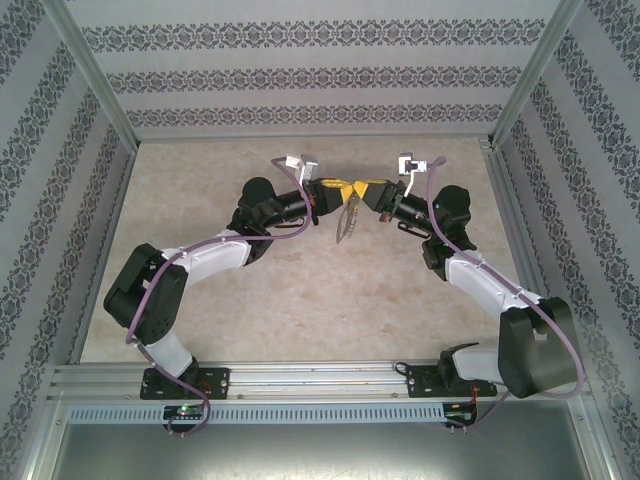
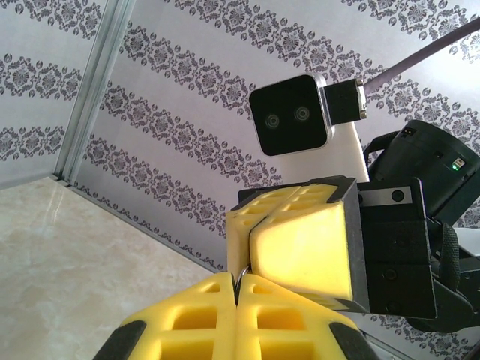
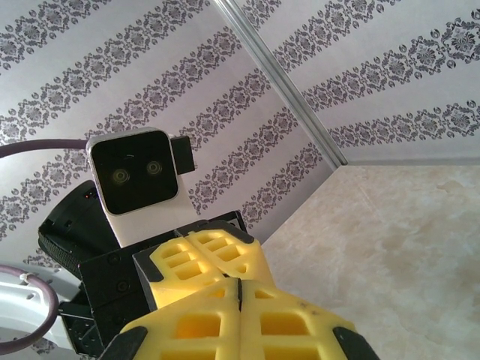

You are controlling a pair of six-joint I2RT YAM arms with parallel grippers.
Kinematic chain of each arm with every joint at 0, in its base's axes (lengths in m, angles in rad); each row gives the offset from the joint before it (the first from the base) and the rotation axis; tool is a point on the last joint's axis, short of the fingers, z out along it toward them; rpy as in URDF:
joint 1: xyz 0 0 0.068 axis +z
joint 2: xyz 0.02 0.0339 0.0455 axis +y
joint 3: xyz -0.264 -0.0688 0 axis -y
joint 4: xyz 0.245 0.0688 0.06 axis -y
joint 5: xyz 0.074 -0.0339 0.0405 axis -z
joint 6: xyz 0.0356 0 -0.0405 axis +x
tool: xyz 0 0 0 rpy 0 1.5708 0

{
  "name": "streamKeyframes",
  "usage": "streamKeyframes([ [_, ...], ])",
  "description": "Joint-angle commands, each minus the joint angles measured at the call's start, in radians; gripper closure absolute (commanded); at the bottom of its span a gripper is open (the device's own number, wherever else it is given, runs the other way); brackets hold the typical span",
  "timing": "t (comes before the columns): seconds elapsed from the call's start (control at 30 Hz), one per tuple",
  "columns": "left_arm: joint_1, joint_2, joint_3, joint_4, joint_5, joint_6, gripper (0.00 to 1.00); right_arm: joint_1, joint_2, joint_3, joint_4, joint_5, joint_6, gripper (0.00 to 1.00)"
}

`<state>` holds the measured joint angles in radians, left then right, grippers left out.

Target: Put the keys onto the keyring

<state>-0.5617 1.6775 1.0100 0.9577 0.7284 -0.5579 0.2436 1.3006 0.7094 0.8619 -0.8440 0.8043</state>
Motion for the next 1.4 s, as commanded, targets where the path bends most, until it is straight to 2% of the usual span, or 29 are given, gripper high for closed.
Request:
streamKeyframes([
  [0.0, -0.010, -0.019, 0.024, 0.001, 0.016, 0.046, 0.90, -0.016, 0.000, 0.012, -0.021, -0.056, -0.057, 1.00],
  [0.13, 0.010, -0.067, 0.037, -0.147, 0.037, 0.139, 0.70, -0.041, -0.007, 0.084, -0.207, -0.125, -0.182, 1.00],
  [0.23, 0.025, -0.101, 0.064, -0.298, 0.068, 0.215, 0.61, -0.044, -0.012, 0.148, -0.394, -0.158, -0.304, 1.00],
  [0.43, 0.045, -0.133, 0.124, -0.547, 0.120, 0.344, 0.50, -0.041, -0.024, 0.254, -0.716, -0.168, -0.529, 1.00],
  [0.6, 0.054, -0.126, 0.194, -0.718, 0.158, 0.433, 0.47, -0.037, -0.021, 0.341, -0.971, -0.149, -0.714, 1.00],
  [0.77, 0.059, -0.114, 0.227, -0.814, 0.189, 0.481, 0.46, -0.038, -0.029, 0.346, -0.994, -0.172, -0.743, 1.00],
  [1.07, 0.060, -0.064, 0.284, -0.895, 0.287, 0.488, 0.48, -0.029, -0.037, 0.337, -0.981, -0.204, -0.737, 1.00],
  [1.37, 0.057, -0.026, 0.295, -0.847, 0.324, 0.440, 0.53, -0.016, -0.038, 0.334, -0.968, -0.213, -0.730, 1.00],
])
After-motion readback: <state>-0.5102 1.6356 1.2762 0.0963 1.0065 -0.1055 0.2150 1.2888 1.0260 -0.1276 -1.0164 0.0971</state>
